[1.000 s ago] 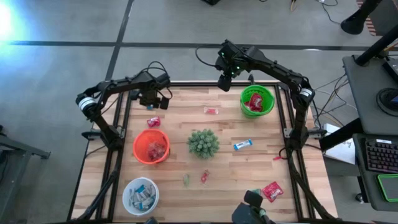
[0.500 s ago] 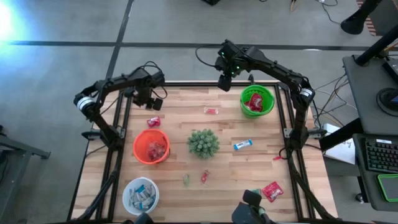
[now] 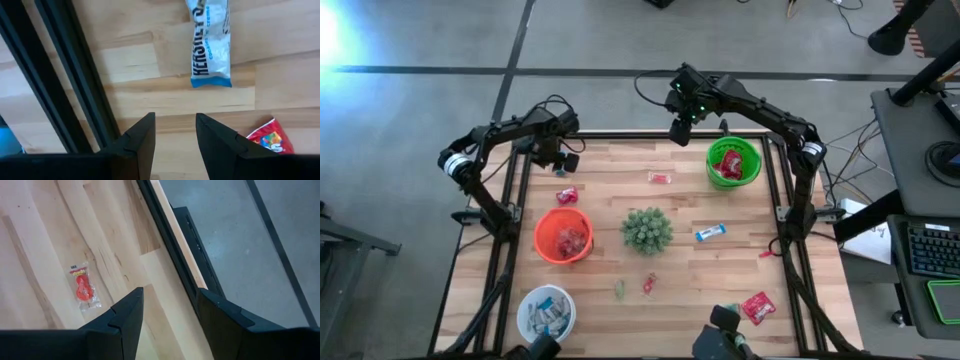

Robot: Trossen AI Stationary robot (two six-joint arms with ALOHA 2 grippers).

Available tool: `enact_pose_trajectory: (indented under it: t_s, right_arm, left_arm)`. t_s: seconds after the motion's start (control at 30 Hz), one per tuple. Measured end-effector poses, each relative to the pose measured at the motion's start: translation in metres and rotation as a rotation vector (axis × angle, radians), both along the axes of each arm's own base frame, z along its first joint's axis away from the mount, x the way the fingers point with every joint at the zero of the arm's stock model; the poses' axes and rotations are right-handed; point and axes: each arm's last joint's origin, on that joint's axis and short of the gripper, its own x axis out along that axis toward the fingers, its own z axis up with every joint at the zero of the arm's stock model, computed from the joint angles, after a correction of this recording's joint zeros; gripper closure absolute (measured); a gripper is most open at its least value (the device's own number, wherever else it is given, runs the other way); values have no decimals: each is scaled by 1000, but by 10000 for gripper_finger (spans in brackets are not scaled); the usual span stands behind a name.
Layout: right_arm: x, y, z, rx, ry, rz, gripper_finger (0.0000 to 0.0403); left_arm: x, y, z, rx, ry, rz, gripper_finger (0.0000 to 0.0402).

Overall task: Sort candy
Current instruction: Put the white chocolate into the white bucket

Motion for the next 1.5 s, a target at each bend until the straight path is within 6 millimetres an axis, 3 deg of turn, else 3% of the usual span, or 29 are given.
enact_pose_trajectory:
  t_s: [0.33, 0.67, 0.97, 1.17, 1.3, 1.5]
  right_arm:
    - [0, 0, 0, 13, -10, -29, 227]
    - [0, 0, 0, 26, -20, -53, 227]
    - [2, 1, 1, 71, -71, -13, 227]
    - [3, 1, 1, 70, -78, -19, 227]
    - [3, 1, 1, 64, -74, -8, 227]
    - [3, 0, 1, 58, -77, -5, 227]
  left_arm:
    - [1, -1, -17, 40, -63, 20, 278]
    - [11, 4, -2, 24, -183, -90, 278]
    - [11, 1, 12, -45, -153, -195, 278]
    - [8, -1, 13, -65, -122, -166, 278]
    - [9, -2, 12, -82, -114, -250, 278]
    - [12, -4, 19, -174, -243, -219, 267]
